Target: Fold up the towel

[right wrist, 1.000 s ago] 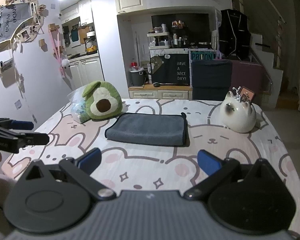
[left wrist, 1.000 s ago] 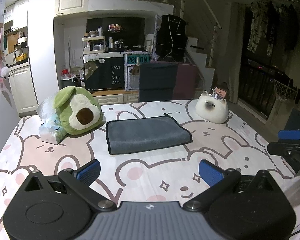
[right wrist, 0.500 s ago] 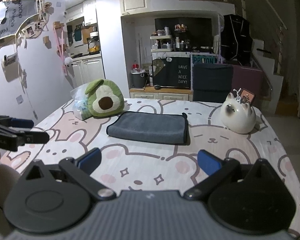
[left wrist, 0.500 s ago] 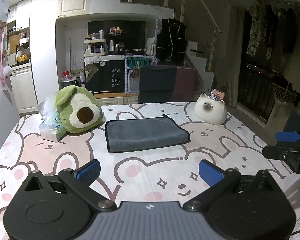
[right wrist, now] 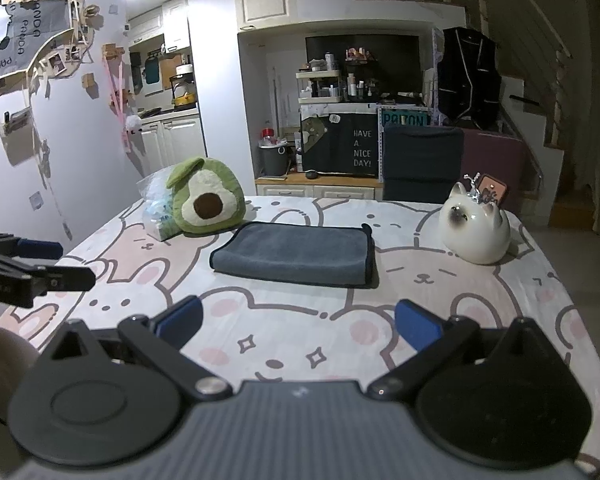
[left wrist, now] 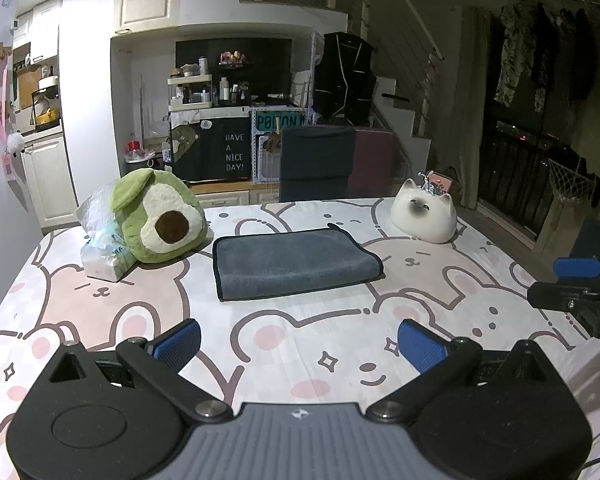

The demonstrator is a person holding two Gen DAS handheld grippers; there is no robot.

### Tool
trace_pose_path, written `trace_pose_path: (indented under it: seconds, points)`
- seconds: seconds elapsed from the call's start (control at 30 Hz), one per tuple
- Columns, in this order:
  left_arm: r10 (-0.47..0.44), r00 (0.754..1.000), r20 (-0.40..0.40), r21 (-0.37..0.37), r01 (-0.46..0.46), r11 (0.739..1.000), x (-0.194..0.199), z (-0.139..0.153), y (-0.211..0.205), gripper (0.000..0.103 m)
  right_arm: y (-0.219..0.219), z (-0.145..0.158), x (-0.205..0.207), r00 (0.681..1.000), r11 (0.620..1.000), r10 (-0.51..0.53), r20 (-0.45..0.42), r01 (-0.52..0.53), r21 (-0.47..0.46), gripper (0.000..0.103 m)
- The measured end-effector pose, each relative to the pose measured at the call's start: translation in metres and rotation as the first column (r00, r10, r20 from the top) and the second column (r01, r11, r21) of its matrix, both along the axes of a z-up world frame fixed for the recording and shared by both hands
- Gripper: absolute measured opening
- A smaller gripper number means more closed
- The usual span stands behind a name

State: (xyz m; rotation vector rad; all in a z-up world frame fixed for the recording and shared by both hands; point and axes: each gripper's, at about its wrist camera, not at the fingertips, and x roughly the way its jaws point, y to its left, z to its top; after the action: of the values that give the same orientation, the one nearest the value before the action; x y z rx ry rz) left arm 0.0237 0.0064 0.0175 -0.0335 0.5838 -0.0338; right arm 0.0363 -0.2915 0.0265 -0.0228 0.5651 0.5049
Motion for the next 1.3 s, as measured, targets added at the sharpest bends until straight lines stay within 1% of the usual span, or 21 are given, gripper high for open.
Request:
trace_pose_path:
  seconds: [1.3]
  points:
    - [0.005, 1.000, -0.003, -0.001, -0.005, 1.000, -0.0021, -0.0006, 0.0016, 0.103, 0.0035, -0.0026, -0.0023, 1.000, 1.000, 0.008, -0.008, -0.008, -0.008, 0.103]
